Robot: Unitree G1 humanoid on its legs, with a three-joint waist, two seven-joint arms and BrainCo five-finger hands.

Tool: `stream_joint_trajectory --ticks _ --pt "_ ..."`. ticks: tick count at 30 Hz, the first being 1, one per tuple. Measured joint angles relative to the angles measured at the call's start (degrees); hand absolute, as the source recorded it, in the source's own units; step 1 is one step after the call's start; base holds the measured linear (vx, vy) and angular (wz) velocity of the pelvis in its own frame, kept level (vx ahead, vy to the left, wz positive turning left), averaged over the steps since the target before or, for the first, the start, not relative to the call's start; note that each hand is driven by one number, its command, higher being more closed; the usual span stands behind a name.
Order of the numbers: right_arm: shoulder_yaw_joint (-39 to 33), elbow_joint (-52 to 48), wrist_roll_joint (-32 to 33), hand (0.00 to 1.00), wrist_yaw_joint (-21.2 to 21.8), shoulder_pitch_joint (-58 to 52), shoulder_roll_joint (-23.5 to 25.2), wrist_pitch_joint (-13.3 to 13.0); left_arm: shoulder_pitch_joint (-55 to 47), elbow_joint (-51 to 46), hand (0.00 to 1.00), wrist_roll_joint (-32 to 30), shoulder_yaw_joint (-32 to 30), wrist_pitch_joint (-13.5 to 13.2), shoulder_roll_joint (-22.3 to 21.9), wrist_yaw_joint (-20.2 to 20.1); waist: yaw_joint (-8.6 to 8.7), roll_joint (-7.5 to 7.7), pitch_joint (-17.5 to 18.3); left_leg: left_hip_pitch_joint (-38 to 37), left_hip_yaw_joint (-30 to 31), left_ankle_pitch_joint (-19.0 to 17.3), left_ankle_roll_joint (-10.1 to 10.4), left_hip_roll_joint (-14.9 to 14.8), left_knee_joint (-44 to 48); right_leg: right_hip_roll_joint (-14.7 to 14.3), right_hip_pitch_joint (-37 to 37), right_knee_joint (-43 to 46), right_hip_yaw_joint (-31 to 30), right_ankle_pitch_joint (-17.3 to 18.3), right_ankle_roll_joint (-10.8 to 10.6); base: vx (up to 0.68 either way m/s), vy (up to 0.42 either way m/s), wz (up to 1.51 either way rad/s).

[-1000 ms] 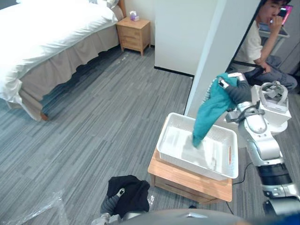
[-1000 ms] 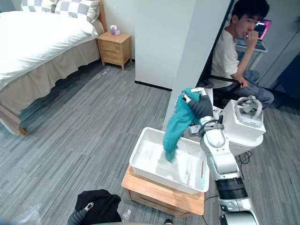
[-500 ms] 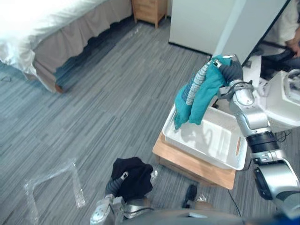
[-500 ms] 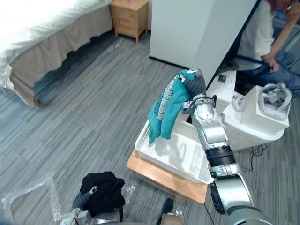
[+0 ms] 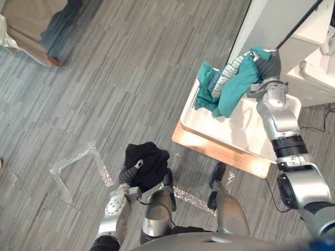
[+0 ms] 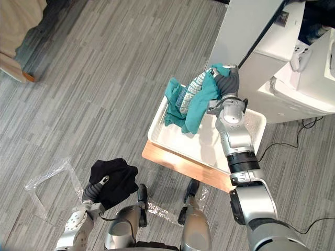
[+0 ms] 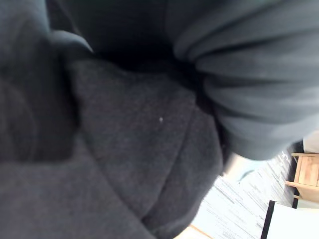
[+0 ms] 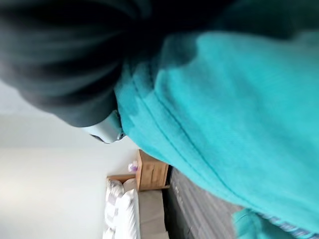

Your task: Tidy the bed and pick cloth on bed and put in laundry

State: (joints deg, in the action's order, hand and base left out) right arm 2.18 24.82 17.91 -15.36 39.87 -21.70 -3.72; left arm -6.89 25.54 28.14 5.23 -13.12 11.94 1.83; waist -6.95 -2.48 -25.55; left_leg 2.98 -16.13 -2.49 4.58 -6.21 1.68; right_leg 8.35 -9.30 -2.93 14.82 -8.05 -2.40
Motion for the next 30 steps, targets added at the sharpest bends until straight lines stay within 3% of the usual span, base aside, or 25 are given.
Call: stream_joint_trajectory --ticks 6,15,16,21,30 --pt "0.0 -1.56 -0.62 1.0 -1.41 -9.03 5.49 -2.5 0.56 -0.04 1.0 -0.1 1.59 0.0 -1.92 0.73 1.4 -1.42 -0.96 -0.14 -1.07 -1.41 -0.55 0.04 1.59 0.11 -0.09 0.66 -2.03 0.02 -0.02 -0.01 0.003 -0.08" --pt "2.83 -4.89 -5.87 1.0 -2.82 -18.44 9.28 -3.77 0.57 -0.07 1.0 -0.66 1.96 0.01 -2.49 1.07 2.93 -1.5 -1.04 -0.69 -2.5 -1.75 -0.54 -0.27 1.47 -0.35 -0.12 0.52 -3.64 -0.06 -0.18 -0.03 -0.019 -0.08" --pt "2.84 -4.89 -5.91 0.0 -2.86 -18.75 9.5 -3.99 0.57 -0.07 1.0 -0.67 1.98 -0.01 -2.49 1.04 2.92 -1.5 -1.04 -0.84 -2.6 -1.75 -0.54 -0.28 1.43 -0.39 -0.08 0.38 -3.78 -0.12 -0.25 0.02 -0.014 -0.1" --pt "3.62 -4.21 -9.08 0.0 -2.78 -19.78 9.64 -4.56 0.57 -0.03 1.0 -0.67 1.99 -0.37 -2.48 1.01 3.01 -1.5 -1.04 -0.94 -3.31 -1.75 -0.53 -0.01 1.35 -0.29 0.01 -0.81 -4.4 -0.83 -0.67 0.02 -0.005 -0.04" --pt "5.08 2.59 -9.12 0.0 -2.16 -19.75 10.04 -3.53 0.59 0.65 1.0 -0.54 2.01 -1.36 -2.37 0.98 3.19 -1.49 -0.95 -0.94 -1.8 -1.49 -0.63 0.34 1.23 0.05 1.56 -2.36 -2.9 -1.61 -0.87 0.0 -0.006 0.08"
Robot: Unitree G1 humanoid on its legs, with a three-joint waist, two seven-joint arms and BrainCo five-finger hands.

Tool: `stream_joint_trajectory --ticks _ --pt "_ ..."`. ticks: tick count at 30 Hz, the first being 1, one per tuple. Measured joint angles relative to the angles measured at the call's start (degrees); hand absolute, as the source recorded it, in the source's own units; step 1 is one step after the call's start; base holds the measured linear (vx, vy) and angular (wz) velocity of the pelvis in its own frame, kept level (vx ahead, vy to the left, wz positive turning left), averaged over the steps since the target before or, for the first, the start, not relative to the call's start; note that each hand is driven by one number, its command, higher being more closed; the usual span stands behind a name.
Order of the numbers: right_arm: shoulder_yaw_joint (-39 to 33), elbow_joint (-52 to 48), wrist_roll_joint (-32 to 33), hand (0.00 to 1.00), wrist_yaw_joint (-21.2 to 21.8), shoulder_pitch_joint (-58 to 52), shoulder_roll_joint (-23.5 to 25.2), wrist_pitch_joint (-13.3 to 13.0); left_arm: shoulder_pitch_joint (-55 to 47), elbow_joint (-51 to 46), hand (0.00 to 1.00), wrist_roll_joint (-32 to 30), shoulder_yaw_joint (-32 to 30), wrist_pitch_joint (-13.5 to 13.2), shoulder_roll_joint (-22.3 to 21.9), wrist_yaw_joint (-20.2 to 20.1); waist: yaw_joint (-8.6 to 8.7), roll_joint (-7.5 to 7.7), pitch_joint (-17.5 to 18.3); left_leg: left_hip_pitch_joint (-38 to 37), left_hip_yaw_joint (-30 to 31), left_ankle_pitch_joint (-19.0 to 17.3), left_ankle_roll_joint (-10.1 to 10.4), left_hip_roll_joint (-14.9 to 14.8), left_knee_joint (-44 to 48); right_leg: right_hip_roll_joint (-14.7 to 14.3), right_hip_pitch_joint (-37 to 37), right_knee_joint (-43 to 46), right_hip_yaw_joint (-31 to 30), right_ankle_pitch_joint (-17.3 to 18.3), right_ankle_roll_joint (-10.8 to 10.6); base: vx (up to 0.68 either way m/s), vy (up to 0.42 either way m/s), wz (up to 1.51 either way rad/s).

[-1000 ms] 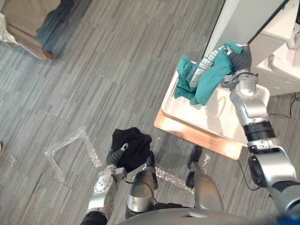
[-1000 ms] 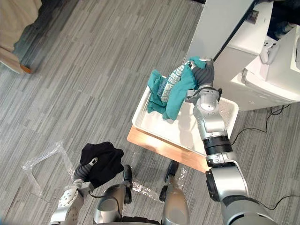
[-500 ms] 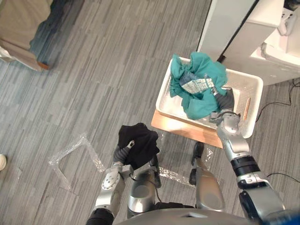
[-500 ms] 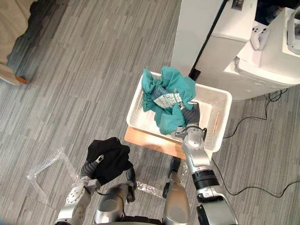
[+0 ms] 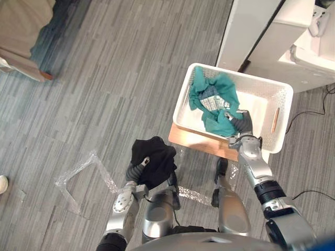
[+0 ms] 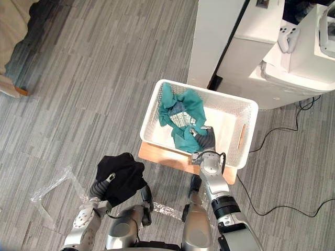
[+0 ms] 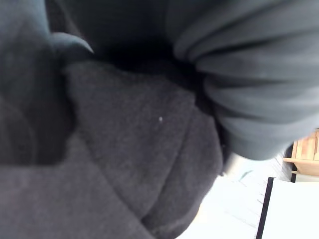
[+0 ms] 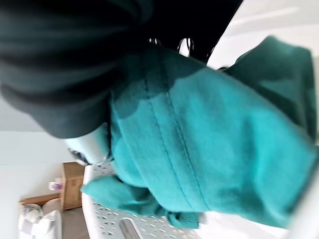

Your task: Tidy the bed and pick cloth on bed and put in laundry

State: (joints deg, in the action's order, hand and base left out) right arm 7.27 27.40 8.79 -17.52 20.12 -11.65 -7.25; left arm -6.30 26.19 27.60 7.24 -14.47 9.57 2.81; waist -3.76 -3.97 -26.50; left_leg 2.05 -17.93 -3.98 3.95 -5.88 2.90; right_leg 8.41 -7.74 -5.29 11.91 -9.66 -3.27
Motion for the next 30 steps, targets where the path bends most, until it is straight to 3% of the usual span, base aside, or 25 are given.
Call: stream_joint_trajectory --ticks 5,10,13,20,24,30 --pt "-0.21 0.55 0.01 0.0 -0.18 -2.65 0.3 -1.35 -0.13 -0.03 1.0 0.28 -0.04 0.1 -0.01 0.04 -0.31 0.52 1.71 -0.61 0.47 0.61 0.04 0.0 -1.1 -0.1 0.42 -0.07 0.5 0.02 -0.02 0.0 -0.013 0.06" --pt "-1.32 -4.21 -1.11 0.0 -1.24 -12.3 1.05 -2.61 -2.25 -1.17 1.0 0.51 -1.05 0.74 -0.04 0.1 0.04 1.31 6.58 -3.29 0.84 0.66 0.08 0.05 -2.82 -0.23 2.48 -0.14 1.2 0.43 -0.53 0.03 0.003 0.02" --pt "-4.4 -8.94 -1.47 0.0 -2.46 -18.72 2.78 -3.87 -4.8 -4.06 1.0 0.51 -3.21 2.37 -0.13 0.3 0.91 2.85 10.36 -5.08 0.76 0.65 0.09 0.04 -3.78 -0.22 3.82 -0.17 1.3 0.83 -0.79 0.0 0.0 0.0" --pt "-13.6 -16.08 -3.45 0.0 -4.88 -29.99 5.48 -5.87 -8.69 -4.55 1.0 0.52 -9.69 2.88 -0.4 2.59 2.41 3.82 15.01 -7.75 0.02 0.53 0.19 0.01 -5.0 -0.06 6.25 -0.21 1.61 2.23 -1.35 0.0 -0.002 0.0" --pt "-18.88 -15.87 -3.44 0.0 -5.16 -35.29 5.94 -5.52 -9.38 -4.67 1.0 0.49 -13.86 1.02 -0.4 4.03 3.41 3.6 16.65 -9.43 -0.43 0.56 0.26 -0.05 -5.84 -0.22 7.34 -0.2 1.62 2.39 -1.25 0.01 -0.006 -0.05" --pt "-20.2 -9.79 -7.89 0.0 0.53 -40.24 5.96 -2.66 -7.49 -8.7 1.0 0.51 -18.05 -2.64 0.8 4.66 4.48 3.85 19.37 -11.61 -1.67 0.54 0.3 -0.12 -6.81 -0.31 8.66 -0.21 1.16 2.58 -1.3 -0.01 -0.007 -0.05"
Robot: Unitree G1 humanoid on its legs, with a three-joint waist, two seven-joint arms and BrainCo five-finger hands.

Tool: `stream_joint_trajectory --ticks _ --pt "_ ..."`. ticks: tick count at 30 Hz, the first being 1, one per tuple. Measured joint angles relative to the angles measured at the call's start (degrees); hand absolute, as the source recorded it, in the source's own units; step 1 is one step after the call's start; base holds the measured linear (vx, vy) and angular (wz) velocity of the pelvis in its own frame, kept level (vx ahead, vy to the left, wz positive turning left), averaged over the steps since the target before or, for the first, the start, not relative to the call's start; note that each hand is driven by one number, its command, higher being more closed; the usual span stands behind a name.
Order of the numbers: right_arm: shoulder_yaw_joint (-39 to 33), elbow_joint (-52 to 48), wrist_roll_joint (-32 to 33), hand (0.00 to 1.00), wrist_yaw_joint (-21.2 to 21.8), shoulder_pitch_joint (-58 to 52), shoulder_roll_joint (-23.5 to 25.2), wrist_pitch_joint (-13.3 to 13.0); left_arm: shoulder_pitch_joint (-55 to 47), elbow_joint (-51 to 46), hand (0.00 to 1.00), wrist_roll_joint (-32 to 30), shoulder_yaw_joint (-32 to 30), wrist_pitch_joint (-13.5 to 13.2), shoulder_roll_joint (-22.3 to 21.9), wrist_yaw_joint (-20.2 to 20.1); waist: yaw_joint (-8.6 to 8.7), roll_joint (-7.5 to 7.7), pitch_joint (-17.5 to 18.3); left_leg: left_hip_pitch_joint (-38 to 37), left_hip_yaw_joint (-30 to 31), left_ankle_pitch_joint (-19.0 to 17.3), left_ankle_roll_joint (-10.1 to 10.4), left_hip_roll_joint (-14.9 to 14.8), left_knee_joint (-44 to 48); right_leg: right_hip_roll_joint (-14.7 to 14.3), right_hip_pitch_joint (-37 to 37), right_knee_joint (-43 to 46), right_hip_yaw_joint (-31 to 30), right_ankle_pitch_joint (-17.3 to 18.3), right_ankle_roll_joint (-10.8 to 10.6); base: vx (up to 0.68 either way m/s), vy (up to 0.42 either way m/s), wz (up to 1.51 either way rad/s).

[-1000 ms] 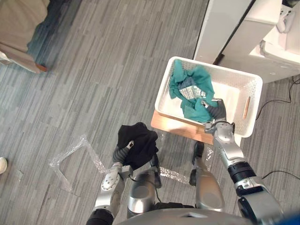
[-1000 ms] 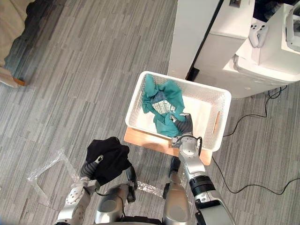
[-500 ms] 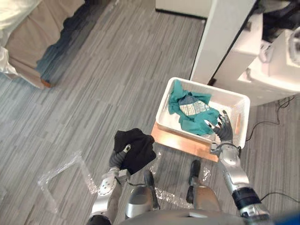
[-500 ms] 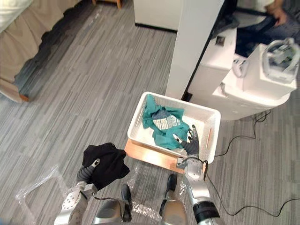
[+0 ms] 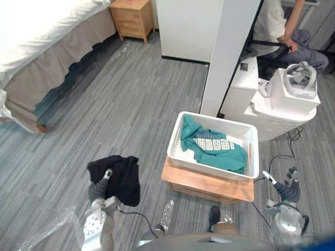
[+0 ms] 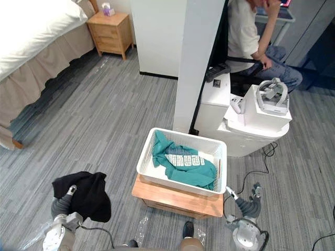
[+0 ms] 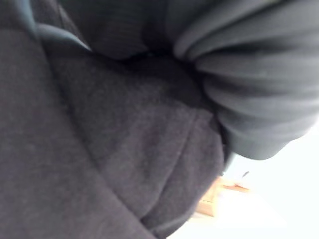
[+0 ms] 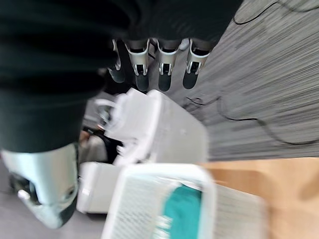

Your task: Tidy the bed and pick cloth on bed and put in laundry

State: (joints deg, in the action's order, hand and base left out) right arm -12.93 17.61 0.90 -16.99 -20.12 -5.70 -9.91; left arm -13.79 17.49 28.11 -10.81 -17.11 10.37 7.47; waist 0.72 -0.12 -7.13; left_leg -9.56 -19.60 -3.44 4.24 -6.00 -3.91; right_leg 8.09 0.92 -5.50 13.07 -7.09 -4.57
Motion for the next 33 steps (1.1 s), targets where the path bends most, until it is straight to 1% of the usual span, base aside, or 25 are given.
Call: stream_joint_trajectory --ticks 2,4,6,10,13,14,18,21,23,25,26,28,29,31,32,33 --pt "-0.04 3.17 0.19 0.0 1.34 -0.13 0.0 0.19 1.35 -0.75 1.0 0.0 -0.9 -0.64 1.37 -0.04 0.07 -0.09 0.77 -0.61 -0.89 -0.13 0.19 -0.06 -0.09 -0.06 0.04 0.0 -0.87 0.0 0.0 -0.03 -0.014 -0.23" --pt "-0.07 5.25 1.34 0.0 1.93 -0.18 0.0 0.18 3.12 -0.82 1.0 0.01 -1.1 -1.3 3.18 -0.12 0.51 -0.24 1.16 -1.19 -1.76 -0.18 0.27 -0.07 -0.15 -0.2 0.12 0.0 -1.53 -0.03 0.01 -0.04 -0.024 -0.22" --pt "-0.1 7.93 2.37 0.0 2.77 -0.2 -0.01 0.17 5.19 -1.81 1.0 -0.03 -1.14 -1.35 4.43 -0.25 1.56 -0.33 1.58 -1.5 -2.4 -0.4 0.49 -0.16 -0.1 -0.43 0.15 0.0 -2.2 -0.11 0.1 -0.05 -0.031 -0.15" --pt "0.17 12.72 1.56 0.0 3.51 -0.59 0.0 0.2 8.5 -3.91 1.0 -0.72 -1.09 -1.24 5.46 -1.23 1.76 -0.37 2.3 -2.4 -4.55 -0.73 0.85 -0.64 -0.1 -1.26 -0.2 0.01 -4.14 -0.22 0.26 -0.02 -0.028 -0.28" --pt "1.23 13.8 0.46 0.0 4.56 -2.02 -0.11 0.18 11.73 -6.01 1.0 -0.97 -0.91 -0.52 8.61 -2.83 3.04 -0.43 2.42 -2.99 -5.55 -0.93 1.17 -1.19 -0.09 -1.99 -0.2 0.01 -5.05 -0.22 0.35 -0.01 -0.036 -0.17" --pt "1.7 13.81 0.46 0.0 4.62 -2.34 -0.16 0.16 12.5 -6.46 1.0 -1.46 -0.91 -0.08 9.09 -2.87 3.07 -0.46 2.41 -3.26 -6.02 -1.01 1.3 -1.26 -0.1 -2.15 -0.2 0.01 -5.42 -0.24 0.38 0.0 -0.036 -0.27" --pt "5.35 16.62 0.21 0.0 5.6 -2.76 -0.17 0.13 18.12 -7.19 1.0 -1.88 0.54 2.83 13.18 -4.23 3.73 -0.75 2.5 -4.43 -8.33 -1.5 2.0 -1.6 -0.05 -3.06 -0.39 0.02 -7.61 -0.36 0.54 0.0 -0.02 -0.26" --pt "7.28 17.41 -1.35 0.0 6.04 -3.02 -0.14 -0.15 21.43 -7.16 1.0 -1.88 2.11 3.93 15.42 -6.26 5.01 -0.9 2.49 -4.65 -9.03 -1.69 2.27 -1.76 -0.02 -3.38 -0.54 0.02 -8.23 -0.36 0.59 0.0 -0.025 -0.17" --pt "8.14 17.41 -1.82 0.0 6.27 -3.33 -0.15 -0.57 22.57 -7.1 1.0 -1.89 2.78 4.42 15.5 -7.23 5.07 -1.13 2.43 -5.53 -10.67 -2.12 2.62 -1.99 0.04 -4.04 -0.58 0.02 -9.66 -0.42 0.7 -0.01 -0.028 -0.36" --pt "9.11 17.41 -1.82 0.0 6.36 -3.81 -0.29 -0.6 23.94 -6.39 1.0 -2.37 4.74 4.63 15.65 -7.58 5.39 -1.33 2.5 -5.58 -11.43 -2.36 2.81 -2.09 0.17 -4.32 -0.96 0.02 -10.48 -0.41 0.76 -0.01 -0.026 -0.24" --pt "9.42 17.39 -1.82 0.0 6.46 -4.11 -0.3 -0.6 25.29 -5.76 1.0 -2.56 6.19 5.13 15.63 -7.81 6.07 -1.28 2.52 -5.27 -11.95 -2.51 2.95 -2.07 0.17 -4.48 -1.53 0.02 -11.51 -0.58 0.99 -0.03 -0.027 -0.32" --pt "10.32 17.25 -1.77 0.0 6.39 -4.31 -0.52 -0.62 27.26 -3.73 1.0 -2.53 7.54 5.62 15.64 -8.65 6.12 -1.48 2.32 -5.08 -13.75 -2.77 3.15 -2.06 0.26 -5.04 -2.69 0.03 -13.65 -0.96 1.3 -0.04 -0.031 -0.51" --pt "11.48 17.1 -1.72 0.0 6.17 -4.42 -0.84 -0.79 29.55 -1.87 1.0 -2.74 9.13 5.77 15.63 -8.85 6.48 -1.59 1.61 -4.61 -15.16 -3.08 3.28 -2.1 0.66 -5.51 -3.86 0.03 -15.32 -1.27 1.45 -0.04 -0.039 -0.5" --pt "12.05 16.66 -1.69 0.0 6.03 -4.4 -0.99 -1.03 31.37 -1.18 1.0 -2.9 10.01 5.78 15.61 -8.82 6.69 -1.49 1.11 -3.77 -16.2 -3.42 3.3 -2.13 1.33 -5.66 -5.0 0.04 -16.33 -1.71 1.45 -0.03 -0.044 -0.43" --pt "12.78 15.37 -1.68 0.0 5.54 -4.37 -1.25 -1.24 34.04 0.03 1.0 -2.9 10.95 5.77 15.61 -8.7 7.36 -1.44 -0.14 -2.66 -17.03 -3.66 3.23 -2.08 2.05 -5.72 -6.3 0.05 -17.27 -2.2 1.52 -0.03 -0.056 -0.32" --pt "12.93 14.95 -1.68 0.0 5.46 -4.25 -1.29 -1.4 34.66 0.21 1.0 -2.9 10.99 5.77 15.62 -8.61 7.75 -1.43 -0.62 -2.41 -17.27 -3.73 3.19 -2.09 2.26 -5.75 -6.62 0.05 -17.52 -2.31 1.54 -0.04 -0.067 -0.4"
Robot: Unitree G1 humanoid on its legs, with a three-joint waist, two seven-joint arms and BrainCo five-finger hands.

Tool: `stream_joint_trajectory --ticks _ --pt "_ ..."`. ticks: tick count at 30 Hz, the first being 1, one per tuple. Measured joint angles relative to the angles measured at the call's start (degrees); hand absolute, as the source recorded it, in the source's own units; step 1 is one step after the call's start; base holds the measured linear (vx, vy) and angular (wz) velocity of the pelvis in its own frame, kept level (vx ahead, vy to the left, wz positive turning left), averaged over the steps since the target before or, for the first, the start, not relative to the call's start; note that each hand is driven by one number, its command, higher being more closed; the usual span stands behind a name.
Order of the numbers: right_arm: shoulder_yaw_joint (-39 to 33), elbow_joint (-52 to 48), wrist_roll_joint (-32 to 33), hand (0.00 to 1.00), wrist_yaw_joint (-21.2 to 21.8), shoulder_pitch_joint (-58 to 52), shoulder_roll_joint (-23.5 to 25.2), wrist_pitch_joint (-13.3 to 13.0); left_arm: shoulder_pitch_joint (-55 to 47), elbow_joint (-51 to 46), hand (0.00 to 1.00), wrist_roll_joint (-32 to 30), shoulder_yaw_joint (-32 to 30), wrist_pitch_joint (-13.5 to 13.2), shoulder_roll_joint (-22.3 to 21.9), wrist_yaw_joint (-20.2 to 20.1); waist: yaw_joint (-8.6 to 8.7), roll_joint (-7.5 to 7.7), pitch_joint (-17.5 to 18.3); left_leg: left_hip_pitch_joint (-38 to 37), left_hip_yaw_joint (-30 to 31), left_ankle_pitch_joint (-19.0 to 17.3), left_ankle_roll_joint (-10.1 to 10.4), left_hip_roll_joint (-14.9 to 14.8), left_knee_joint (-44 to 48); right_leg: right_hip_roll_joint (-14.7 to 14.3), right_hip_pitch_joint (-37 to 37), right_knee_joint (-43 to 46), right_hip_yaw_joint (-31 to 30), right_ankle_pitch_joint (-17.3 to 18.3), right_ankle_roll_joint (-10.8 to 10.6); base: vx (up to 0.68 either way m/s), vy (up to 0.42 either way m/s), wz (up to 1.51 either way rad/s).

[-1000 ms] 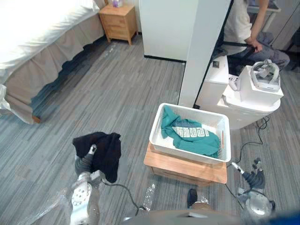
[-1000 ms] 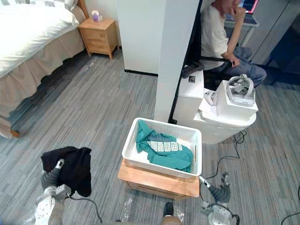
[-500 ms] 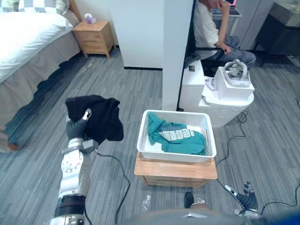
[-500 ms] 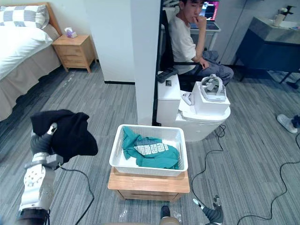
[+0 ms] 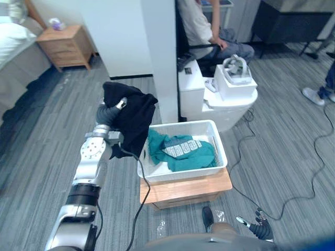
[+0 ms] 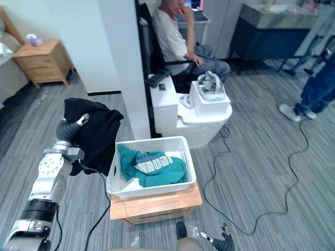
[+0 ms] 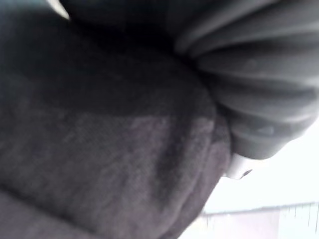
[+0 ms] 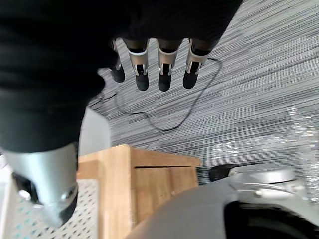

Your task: Tidy the bed and pick cloth on bed and put in laundry

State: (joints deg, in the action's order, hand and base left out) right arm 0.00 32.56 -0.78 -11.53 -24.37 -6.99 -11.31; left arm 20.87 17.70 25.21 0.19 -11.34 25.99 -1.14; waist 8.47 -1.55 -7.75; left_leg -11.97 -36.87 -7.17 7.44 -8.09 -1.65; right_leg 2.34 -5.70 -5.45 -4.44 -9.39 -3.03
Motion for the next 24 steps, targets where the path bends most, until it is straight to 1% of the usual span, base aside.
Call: stream_joint_trajectory --ticks 2,3,5,7,8,10,11,13,17,22,23,24 --pt "0.71 -1.2 0.02 0.0 -0.4 0.25 -0.09 -0.8 3.03 1.71 1.0 -0.01 1.1 -0.13 0.0 0.48 0.92 0.14 -1.75 0.85 -0.9 -0.12 0.04 0.08 0.5 -0.25 -1.35 0.01 -1.26 -0.47 0.08 -0.03 -0.054 -0.33" --pt "1.19 -1.71 0.04 0.0 -0.44 0.52 -0.15 -1.12 4.89 2.52 1.0 -0.09 2.53 -0.15 0.0 1.26 1.69 0.22 -3.0 1.09 -2.0 -0.22 0.06 0.04 0.86 -0.44 -1.9 0.01 -2.15 -0.71 0.11 -0.03 -0.048 -0.33" --pt "1.35 -1.8 0.12 0.0 -0.51 0.83 -0.15 -1.54 6.79 3.47 1.0 -0.67 4.02 -0.3 0.0 1.53 1.97 0.19 -4.28 1.08 -2.71 -0.74 0.17 -0.06 1.57 -0.7 -2.16 0.02 -2.91 -0.92 0.18 -0.03 -0.045 -0.32" --pt "2.96 -1.88 0.63 0.0 -0.75 1.94 -0.48 -1.76 9.37 3.94 1.0 -1.83 5.32 -0.39 0.06 1.76 2.59 0.45 -5.81 2.47 -3.84 -2.5 0.11 -0.67 4.43 -1.02 -3.4 0.02 -4.71 -1.53 0.14 -0.06 -0.042 -0.34" --pt "3.13 -2.04 0.63 0.0 -0.78 2.14 -0.51 -1.96 10.25 4.07 1.0 -1.97 5.88 -0.41 0.08 2.02 2.77 0.52 -6.15 3.22 -3.92 -2.91 0.02 -0.82 5.32 -0.92 -3.85 0.02 -4.88 -1.68 0.07 -0.06 -0.046 -0.23" --pt "3.72 -2.94 1.26 0.0 -1.13 2.67 -0.84 -2.91 13.22 4.56 1.0 -2.16 7.96 -0.43 0.1 3.0 3.33 0.69 -8.05 5.28 -4.73 -4.42 -0.22 -1.43 8.51 -0.76 -5.36 0.02 -5.86 -2.25 -0.1 -0.08 -0.052 -0.19" --pt "3.81 -3.01 1.4 0.0 -1.14 2.97 -0.85 -2.92 13.76 4.58 1.0 -2.13 8.42 -0.43 0.1 3.16 3.48 0.72 -8.55 5.75 -4.97 -4.85 -0.26 -1.66 9.34 -0.78 -5.64 0.02 -6.0 -2.42 -0.2 -0.07 -0.047 -0.21" --pt "4.52 -3.09 2.35 0.0 -1.41 4.6 -0.98 -2.98 15.09 4.59 1.0 -2.08 10.11 -0.55 0.12 3.55 4.65 0.88 -10.79 6.99 -5.03 -6.3 -0.34 -2.57 12.24 -0.93 -6.06 0.02 -6.66 -2.73 -0.42 -0.06 -0.051 -0.13" --pt "5.32 -3.43 2.42 0.0 -2.2 5.7 -1.51 -3.92 15.48 4.54 1.0 -2.06 13.74 -0.68 -0.17 3.4 5.26 0.81 -12.27 8.88 -5.8 -8.14 -0.46 -3.71 15.66 -1.27 -7.32 0.02 -7.81 -3.25 -0.78 -0.05 -0.039 -0.17" --pt "6.33 -3.38 2.41 0.0 -2.6 7.77 -2.25 -4.21 13.73 2.98 1.0 -1.74 17.32 -0.68 -2.31 3.78 5.38 0.96 -14.31 10.18 -5.98 -9.31 -0.88 -4.21 18.05 -1.14 -8.01 0.02 -8.49 -3.72 -1.22 -0.04 -0.018 -0.04" --pt "6.3 -3.35 2.44 0.0 -2.67 8.19 -2.3 -4.21 12.6 2.22 1.0 -3.51 18.19 -0.65 -3.36 4.52 5.29 0.95 -14.76 10.34 -5.89 -9.51 -0.98 -4.28 18.42 -1.08 -8.03 0.02 -8.49 -3.76 -1.29 0.0 0.0 0.0" --pt "6.39 -3.34 2.45 0.0 -2.65 8.64 -2.45 -4.26 11.6 1.52 1.0 -6.54 19.21 -0.63 -3.92 5.99 5.29 0.96 -14.97 10.96 -5.7 -9.86 -1.07 -4.46 19.1 -1.04 -8.42 0.02 -8.47 -3.83 -1.4 -0.04 -0.014 0.01"
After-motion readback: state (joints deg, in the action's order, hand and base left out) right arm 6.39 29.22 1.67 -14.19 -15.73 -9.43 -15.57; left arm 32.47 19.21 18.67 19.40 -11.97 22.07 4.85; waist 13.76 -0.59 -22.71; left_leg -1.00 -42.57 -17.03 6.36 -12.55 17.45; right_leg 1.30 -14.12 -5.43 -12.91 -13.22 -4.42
